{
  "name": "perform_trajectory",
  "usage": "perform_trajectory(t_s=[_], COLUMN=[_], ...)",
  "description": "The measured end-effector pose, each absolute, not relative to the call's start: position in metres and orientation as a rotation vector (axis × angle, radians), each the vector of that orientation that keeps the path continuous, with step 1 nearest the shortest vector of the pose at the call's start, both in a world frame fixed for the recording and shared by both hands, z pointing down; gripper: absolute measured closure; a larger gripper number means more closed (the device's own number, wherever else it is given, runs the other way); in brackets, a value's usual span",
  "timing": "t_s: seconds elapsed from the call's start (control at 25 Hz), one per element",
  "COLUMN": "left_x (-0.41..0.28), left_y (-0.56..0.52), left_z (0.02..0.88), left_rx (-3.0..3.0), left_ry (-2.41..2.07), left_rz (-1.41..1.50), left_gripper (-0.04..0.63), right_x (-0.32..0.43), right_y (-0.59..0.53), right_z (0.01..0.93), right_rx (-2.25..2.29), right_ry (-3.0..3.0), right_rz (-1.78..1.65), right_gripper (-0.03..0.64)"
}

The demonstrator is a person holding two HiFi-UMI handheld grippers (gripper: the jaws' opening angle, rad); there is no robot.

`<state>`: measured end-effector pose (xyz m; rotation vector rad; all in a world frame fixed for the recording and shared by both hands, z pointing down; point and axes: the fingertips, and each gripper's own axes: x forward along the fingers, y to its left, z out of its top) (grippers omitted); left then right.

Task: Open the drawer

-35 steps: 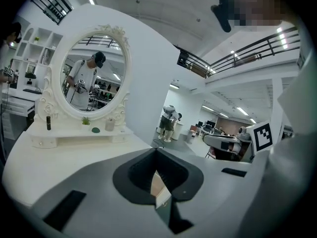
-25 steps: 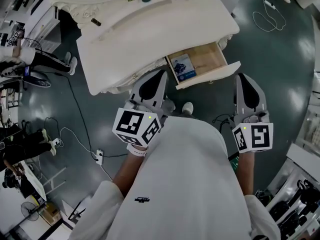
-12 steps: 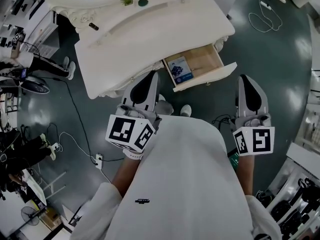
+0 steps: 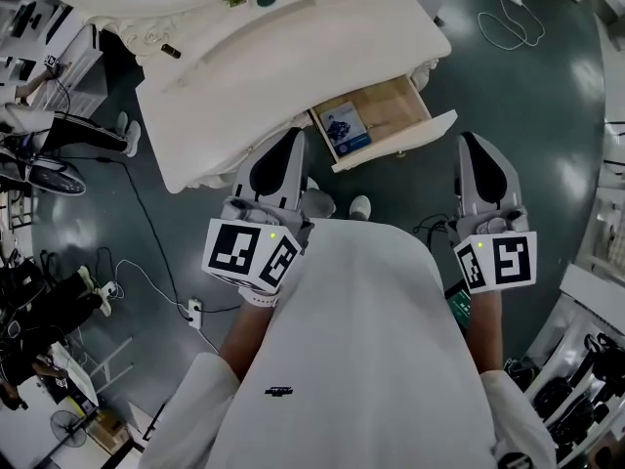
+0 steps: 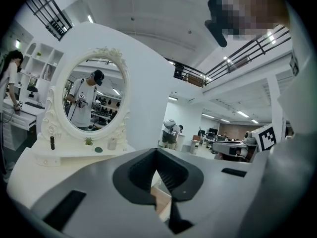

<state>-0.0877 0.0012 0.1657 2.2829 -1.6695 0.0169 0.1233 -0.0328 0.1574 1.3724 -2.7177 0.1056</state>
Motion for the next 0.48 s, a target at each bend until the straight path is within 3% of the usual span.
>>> perform_trajectory(t_s=[0.48], left_x=[-0.085], left_y=[-0.002], left_z=[0.168], left_rx=[2.29], left_ry=[-1.637], left_rz=[0.006], left_gripper=[0.588], right_x=[0.096], right_y=[-0.024], right_z=[0.151], right_rx=[1.241], right_ry=[-2.806], right_rz=[0.217], right_gripper=[0.606])
